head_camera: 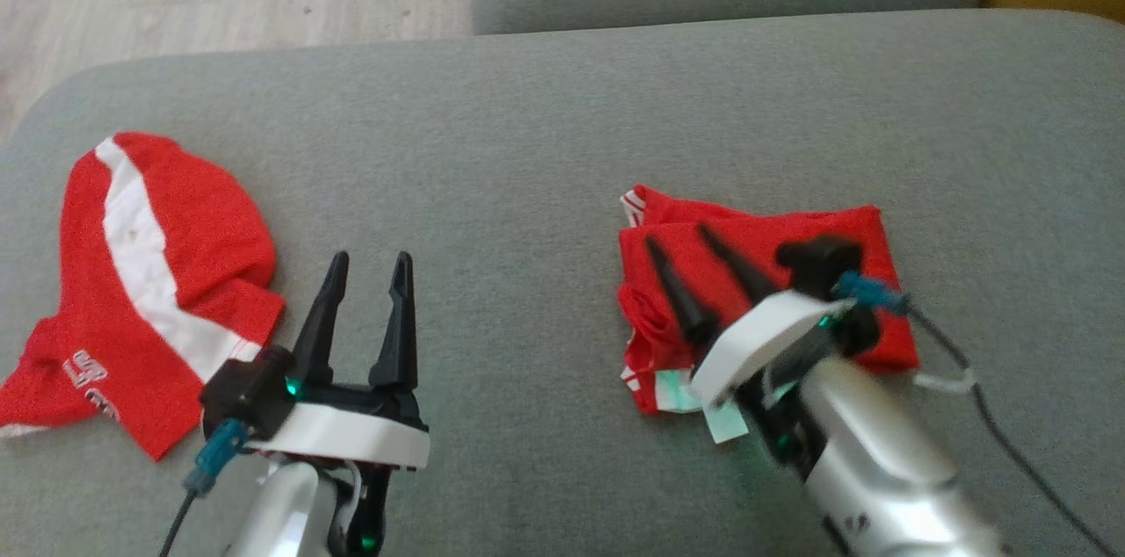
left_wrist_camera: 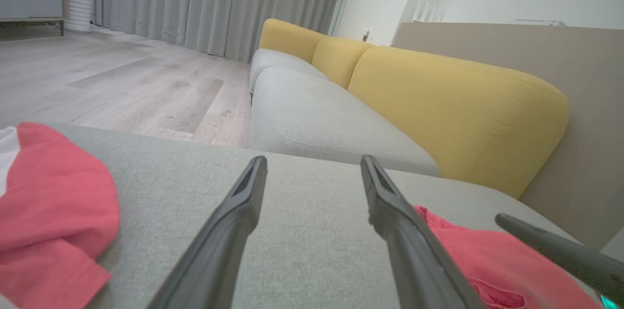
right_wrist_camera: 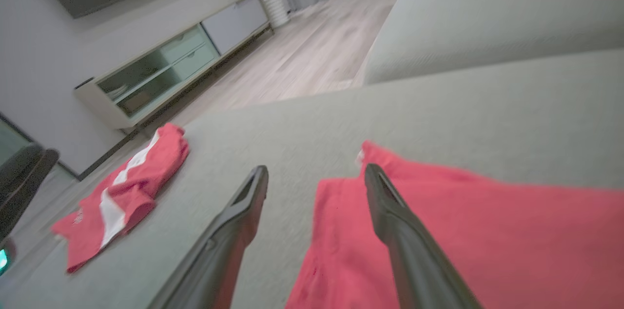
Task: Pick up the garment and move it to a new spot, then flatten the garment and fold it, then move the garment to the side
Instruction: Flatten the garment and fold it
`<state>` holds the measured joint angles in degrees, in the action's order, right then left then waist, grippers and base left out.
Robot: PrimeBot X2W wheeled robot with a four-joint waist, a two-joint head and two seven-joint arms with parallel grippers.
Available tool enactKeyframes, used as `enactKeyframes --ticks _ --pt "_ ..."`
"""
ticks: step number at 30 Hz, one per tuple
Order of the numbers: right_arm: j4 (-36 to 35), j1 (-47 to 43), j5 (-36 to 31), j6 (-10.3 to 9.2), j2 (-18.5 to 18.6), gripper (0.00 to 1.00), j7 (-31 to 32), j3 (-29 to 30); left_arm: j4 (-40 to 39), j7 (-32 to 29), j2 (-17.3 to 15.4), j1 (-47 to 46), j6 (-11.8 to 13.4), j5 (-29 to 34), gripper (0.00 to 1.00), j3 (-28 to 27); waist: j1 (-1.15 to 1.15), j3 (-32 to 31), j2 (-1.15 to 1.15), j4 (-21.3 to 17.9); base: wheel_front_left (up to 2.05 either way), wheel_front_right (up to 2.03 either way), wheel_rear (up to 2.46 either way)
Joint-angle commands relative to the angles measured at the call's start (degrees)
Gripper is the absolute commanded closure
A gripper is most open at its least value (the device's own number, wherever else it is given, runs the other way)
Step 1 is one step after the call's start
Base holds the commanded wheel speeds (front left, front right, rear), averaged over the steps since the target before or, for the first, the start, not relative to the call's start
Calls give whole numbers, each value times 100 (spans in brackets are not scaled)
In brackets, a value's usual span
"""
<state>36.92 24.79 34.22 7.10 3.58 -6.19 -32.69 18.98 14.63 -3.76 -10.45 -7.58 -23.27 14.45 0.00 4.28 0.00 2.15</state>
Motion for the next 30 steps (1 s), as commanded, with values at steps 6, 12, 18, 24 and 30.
enactKeyframes --ticks 6,12,18,24,30 --pt "-391 474 -973 39 178 0 -513 907 -480 37 7 -171 9 65 0 -378 0 -22 0 -281 0 0 0" --pt "-947 -19 -2025 39 948 0 -798 1996 -739 37 49 -132 9 246 0 -495 0 -31 0 -462 0 0 0" --pt "-1411 -698 -2466 39 840 0 -862 2768 -816 37 73 -70 9 361 0 -525 0 -10 0 -542 0 0 0" --pt "-1702 -1196 -2732 39 508 0 -877 3245 -815 37 82 46 9 513 0 -522 0 4 0 -550 0 0 0" --pt "-1898 -1461 -2866 39 234 0 -879 3443 -808 37 86 195 9 640 0 -518 0 21 0 -531 0 0 0"
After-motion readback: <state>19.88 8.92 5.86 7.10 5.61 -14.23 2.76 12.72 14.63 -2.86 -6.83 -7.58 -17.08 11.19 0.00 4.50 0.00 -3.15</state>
